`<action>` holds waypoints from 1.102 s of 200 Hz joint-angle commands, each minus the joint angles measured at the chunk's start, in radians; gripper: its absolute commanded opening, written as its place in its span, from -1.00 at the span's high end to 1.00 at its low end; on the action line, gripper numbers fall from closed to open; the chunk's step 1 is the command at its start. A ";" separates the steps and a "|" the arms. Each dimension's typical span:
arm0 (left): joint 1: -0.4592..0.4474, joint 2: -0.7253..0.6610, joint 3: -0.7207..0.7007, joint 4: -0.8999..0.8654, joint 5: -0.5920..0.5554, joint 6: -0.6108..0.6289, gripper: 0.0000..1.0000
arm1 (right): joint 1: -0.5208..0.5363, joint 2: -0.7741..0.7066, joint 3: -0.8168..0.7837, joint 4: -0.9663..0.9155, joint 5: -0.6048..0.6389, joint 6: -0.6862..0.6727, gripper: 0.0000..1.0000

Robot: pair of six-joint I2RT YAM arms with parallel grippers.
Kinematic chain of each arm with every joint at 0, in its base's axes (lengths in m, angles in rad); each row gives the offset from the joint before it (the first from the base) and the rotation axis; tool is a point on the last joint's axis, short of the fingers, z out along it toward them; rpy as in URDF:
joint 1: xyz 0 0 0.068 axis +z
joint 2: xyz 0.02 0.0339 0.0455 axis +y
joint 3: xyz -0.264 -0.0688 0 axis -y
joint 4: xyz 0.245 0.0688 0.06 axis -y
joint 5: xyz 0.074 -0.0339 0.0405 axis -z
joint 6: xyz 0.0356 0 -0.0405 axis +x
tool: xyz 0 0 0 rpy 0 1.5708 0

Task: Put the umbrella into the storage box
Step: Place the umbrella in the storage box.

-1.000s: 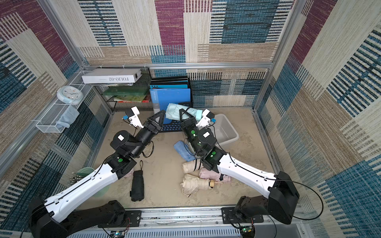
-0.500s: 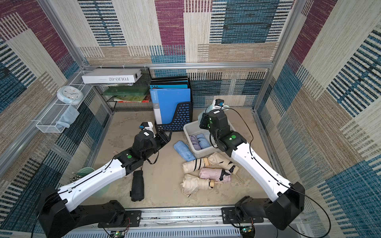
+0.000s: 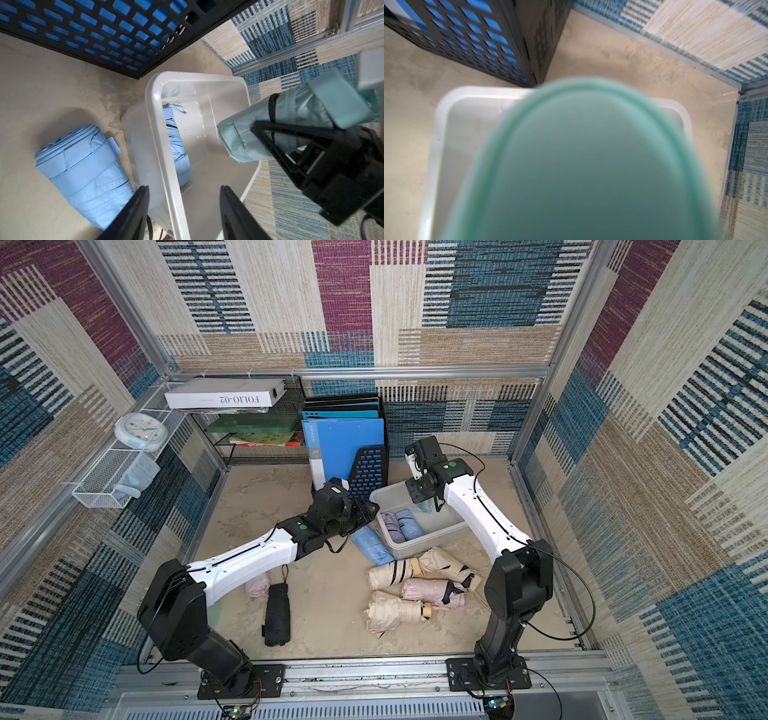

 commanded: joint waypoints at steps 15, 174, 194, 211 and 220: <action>0.001 0.071 0.052 -0.028 0.065 0.045 -0.10 | -0.022 0.042 -0.003 -0.083 -0.019 -0.071 0.84; 0.018 0.260 0.270 -0.287 0.073 0.189 0.68 | -0.055 0.204 -0.103 -0.156 -0.139 -0.036 1.00; 0.018 0.260 0.282 -0.305 0.068 0.198 0.69 | -0.077 0.205 -0.102 -0.145 -0.181 0.003 1.00; 0.018 0.263 0.292 -0.314 0.064 0.197 0.68 | -0.101 0.200 -0.093 -0.152 -0.219 0.041 1.00; 0.018 0.263 0.295 -0.316 0.065 0.195 0.68 | -0.111 0.196 -0.097 -0.152 -0.234 0.048 0.95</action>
